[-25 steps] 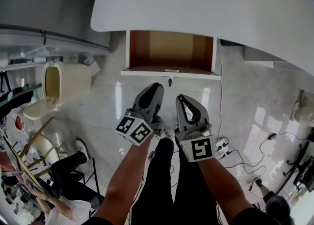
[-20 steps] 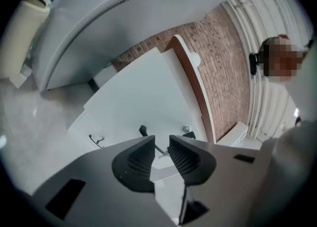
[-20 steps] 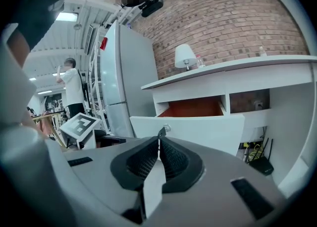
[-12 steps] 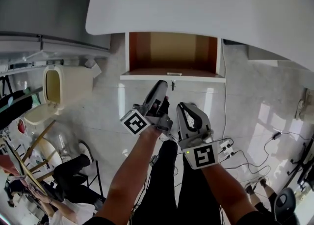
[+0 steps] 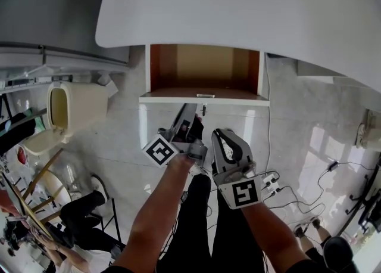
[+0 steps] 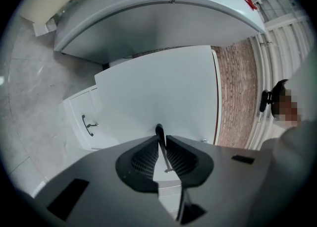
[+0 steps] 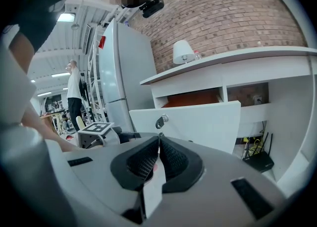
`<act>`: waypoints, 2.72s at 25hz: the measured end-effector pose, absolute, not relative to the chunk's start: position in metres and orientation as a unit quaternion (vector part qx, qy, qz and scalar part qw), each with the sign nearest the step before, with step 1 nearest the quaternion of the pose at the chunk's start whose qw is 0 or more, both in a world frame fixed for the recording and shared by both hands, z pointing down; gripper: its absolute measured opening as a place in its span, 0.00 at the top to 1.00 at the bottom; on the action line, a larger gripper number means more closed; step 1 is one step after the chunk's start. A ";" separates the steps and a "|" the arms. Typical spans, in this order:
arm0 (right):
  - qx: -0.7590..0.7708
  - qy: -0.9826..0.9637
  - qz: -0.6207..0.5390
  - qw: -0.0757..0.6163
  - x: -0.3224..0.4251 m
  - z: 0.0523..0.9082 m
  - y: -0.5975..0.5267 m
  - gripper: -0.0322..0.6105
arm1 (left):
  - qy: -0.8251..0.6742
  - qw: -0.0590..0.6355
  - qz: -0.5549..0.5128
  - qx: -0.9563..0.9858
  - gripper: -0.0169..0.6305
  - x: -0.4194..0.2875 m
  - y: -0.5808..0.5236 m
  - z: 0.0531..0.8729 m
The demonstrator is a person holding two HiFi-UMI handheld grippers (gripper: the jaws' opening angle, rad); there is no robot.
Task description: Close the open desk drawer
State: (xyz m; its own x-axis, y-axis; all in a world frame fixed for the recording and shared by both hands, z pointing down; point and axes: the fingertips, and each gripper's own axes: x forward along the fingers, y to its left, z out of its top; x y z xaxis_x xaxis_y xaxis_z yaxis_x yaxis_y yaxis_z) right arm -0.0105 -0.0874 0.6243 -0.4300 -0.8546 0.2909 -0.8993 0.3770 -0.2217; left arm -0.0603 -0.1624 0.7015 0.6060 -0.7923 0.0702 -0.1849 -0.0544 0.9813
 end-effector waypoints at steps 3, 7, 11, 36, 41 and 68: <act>0.531 -0.826 0.177 0.064 -0.008 0.625 -0.086 0.90 | -0.365 0.582 -0.259 0.678 0.90 -0.058 -0.163 0.700; 0.530 -0.827 0.177 0.065 -0.005 0.627 -0.086 0.90 | -0.369 0.587 -0.277 0.665 0.91 -0.057 -0.165 0.699; 0.537 -0.824 0.172 0.060 -0.002 0.628 -0.089 0.90 | -0.362 0.581 -0.274 0.675 0.91 -0.057 -0.169 0.693; 0.554 -0.805 0.190 0.091 0.018 0.649 -0.093 0.90 | -0.359 0.591 -0.299 0.657 0.92 -0.052 -0.221 0.683; 0.567 -0.797 0.187 0.094 0.029 0.657 -0.102 0.90 | -0.361 0.589 -0.303 0.657 0.92 -0.052 -0.242 0.682; 0.574 -0.799 0.176 0.041 0.042 0.639 -0.155 0.90 | -0.386 0.584 -0.310 0.643 0.92 -0.028 -0.325 0.678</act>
State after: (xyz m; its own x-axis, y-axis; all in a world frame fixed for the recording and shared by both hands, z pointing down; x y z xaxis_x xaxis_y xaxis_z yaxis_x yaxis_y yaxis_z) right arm 0.0421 -0.1550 0.6387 -0.3385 -0.9022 0.2674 -0.9310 0.2798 -0.2345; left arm -0.0280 -0.3254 0.6785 0.5106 -0.8582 0.0523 -0.1348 -0.0198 0.9907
